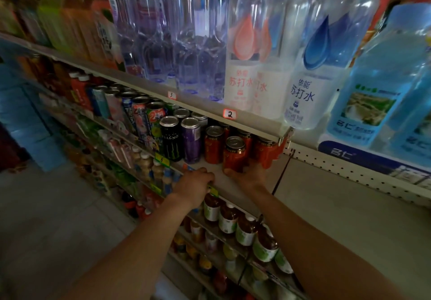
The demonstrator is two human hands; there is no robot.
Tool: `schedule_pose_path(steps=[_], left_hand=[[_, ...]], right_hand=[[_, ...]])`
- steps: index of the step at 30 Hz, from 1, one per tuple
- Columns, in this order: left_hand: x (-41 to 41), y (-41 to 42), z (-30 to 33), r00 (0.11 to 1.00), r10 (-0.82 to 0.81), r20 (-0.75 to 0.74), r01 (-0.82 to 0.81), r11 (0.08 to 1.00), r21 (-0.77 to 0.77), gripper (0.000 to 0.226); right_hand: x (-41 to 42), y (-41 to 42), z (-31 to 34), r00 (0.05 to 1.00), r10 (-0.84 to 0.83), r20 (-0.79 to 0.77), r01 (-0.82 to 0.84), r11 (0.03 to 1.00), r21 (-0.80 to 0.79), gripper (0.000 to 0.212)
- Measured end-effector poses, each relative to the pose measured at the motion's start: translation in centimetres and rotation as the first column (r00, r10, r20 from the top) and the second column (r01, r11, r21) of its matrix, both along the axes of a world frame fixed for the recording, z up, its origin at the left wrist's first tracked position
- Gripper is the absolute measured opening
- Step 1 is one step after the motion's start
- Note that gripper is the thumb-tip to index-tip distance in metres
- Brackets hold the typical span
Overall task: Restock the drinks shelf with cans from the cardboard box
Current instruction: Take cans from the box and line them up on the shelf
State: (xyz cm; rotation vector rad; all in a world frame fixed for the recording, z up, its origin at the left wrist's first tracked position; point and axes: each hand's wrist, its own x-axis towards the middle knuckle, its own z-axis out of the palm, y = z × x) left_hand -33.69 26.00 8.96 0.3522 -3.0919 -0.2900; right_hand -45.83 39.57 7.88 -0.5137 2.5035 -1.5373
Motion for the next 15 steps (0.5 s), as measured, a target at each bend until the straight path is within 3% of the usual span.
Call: schedule_pose_path(steps=[4,9,15], left_hand=[[-0.1,-0.4,0.3,0.999,0.045,-0.005,-0.046,0.998,-0.047,0.022],[-0.4,-0.4,0.8,0.998,0.064,0.000,-0.063,0.994,-0.091,0.024],[-0.2,-0.3,1.0,0.998,0.063,-0.005,-0.063,0.996,-0.057,0.023]], right_hand=[[-0.1,-0.1,-0.2,1.000,-0.008,-0.007,0.009,0.999,0.045,0.057],[-0.5,-0.1,-0.2,1.000,-0.020,0.006,0.019,0.998,0.065,0.070],[-0.7,-0.4,-0.1,0.999,-0.040,0.024,0.038,0.995,0.091,0.071]])
